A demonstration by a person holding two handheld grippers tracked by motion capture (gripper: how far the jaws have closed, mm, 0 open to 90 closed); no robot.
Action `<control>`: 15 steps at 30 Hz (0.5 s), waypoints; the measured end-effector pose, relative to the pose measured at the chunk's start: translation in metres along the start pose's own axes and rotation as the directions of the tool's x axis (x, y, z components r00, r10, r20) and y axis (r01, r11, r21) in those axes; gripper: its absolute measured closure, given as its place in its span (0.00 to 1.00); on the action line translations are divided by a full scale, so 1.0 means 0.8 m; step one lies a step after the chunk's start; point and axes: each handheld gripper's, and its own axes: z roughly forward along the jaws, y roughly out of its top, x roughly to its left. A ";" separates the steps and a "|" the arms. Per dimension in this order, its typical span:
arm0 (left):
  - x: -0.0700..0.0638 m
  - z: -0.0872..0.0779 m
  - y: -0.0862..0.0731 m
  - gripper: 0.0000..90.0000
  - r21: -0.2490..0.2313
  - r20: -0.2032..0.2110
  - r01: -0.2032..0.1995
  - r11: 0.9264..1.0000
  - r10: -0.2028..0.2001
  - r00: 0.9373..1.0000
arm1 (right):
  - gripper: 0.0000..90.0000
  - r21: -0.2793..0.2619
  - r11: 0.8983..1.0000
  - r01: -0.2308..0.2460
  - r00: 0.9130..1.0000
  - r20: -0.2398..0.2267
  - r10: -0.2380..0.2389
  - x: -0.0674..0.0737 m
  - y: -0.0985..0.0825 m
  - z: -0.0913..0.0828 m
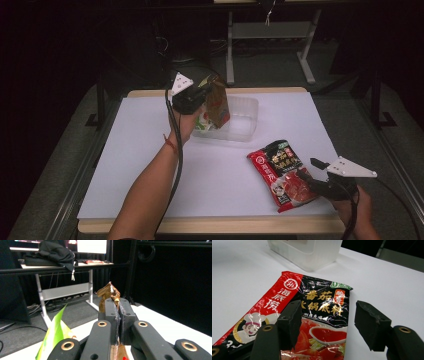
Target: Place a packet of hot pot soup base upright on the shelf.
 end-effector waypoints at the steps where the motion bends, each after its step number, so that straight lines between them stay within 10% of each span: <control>1: -0.001 0.004 -0.003 0.97 0.001 -0.009 -0.008 1.000 0.008 1.000 | 0.42 0.000 1.000 0.000 1.000 0.001 0.000 0.000 0.000 0.000; 15: -0.007 0.016 -0.035 0.96 0.044 0.027 0.013 0.999 -0.014 1.000 | 0.42 -0.001 1.000 0.005 1.000 -0.003 -0.005 0.000 -0.001 0.000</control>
